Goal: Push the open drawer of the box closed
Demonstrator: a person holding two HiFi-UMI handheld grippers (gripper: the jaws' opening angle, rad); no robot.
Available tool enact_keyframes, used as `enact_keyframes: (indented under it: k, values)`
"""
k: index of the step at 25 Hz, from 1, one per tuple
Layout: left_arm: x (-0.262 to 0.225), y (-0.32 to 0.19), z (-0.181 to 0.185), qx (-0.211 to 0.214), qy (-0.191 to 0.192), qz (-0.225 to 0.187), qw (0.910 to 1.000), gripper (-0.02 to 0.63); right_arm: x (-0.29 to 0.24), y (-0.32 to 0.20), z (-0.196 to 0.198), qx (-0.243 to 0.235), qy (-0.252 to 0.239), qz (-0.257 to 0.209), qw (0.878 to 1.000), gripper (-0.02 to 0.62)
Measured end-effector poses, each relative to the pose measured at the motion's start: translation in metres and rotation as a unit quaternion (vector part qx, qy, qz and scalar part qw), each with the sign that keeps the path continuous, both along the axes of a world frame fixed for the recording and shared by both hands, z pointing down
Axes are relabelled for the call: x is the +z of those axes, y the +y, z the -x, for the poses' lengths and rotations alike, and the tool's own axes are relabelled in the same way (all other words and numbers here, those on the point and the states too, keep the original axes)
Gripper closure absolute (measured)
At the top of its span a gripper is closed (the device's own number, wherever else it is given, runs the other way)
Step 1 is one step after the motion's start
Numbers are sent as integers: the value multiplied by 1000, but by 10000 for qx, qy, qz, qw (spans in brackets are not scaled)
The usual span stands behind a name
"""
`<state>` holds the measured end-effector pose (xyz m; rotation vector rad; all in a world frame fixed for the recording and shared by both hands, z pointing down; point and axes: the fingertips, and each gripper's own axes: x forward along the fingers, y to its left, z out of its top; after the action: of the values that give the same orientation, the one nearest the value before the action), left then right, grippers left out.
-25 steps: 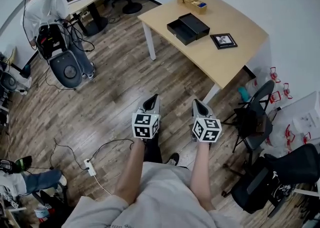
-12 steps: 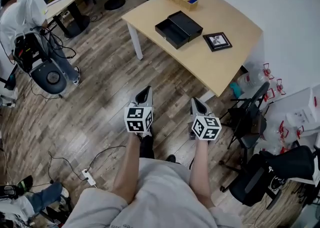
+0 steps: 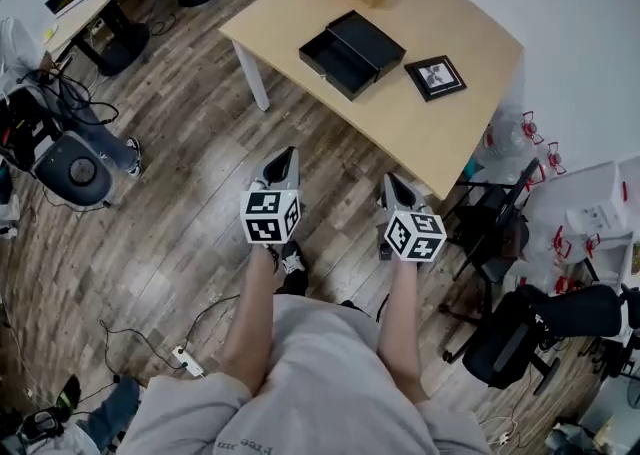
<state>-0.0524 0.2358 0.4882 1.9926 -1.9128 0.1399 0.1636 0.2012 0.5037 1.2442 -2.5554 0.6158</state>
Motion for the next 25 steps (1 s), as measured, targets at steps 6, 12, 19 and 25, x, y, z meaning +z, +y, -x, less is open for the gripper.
enact_keyframes:
  k: [6,12,19,25]
  values:
    - [12,-37,39,204,150,80,9996,552,7,-28,31,258,93,63,9996,594]
    - [17,-57,63,384,260,128,9988,552,7,-40,43,476,223,70,9986,594]
    - [25,-84,70,525,264,159,9981,552,14,-69,50,628,349,201,9972,594]
    - [31,-116,88,544,110,179,9983,552,18,-114,75,411,112,223,9988,594]
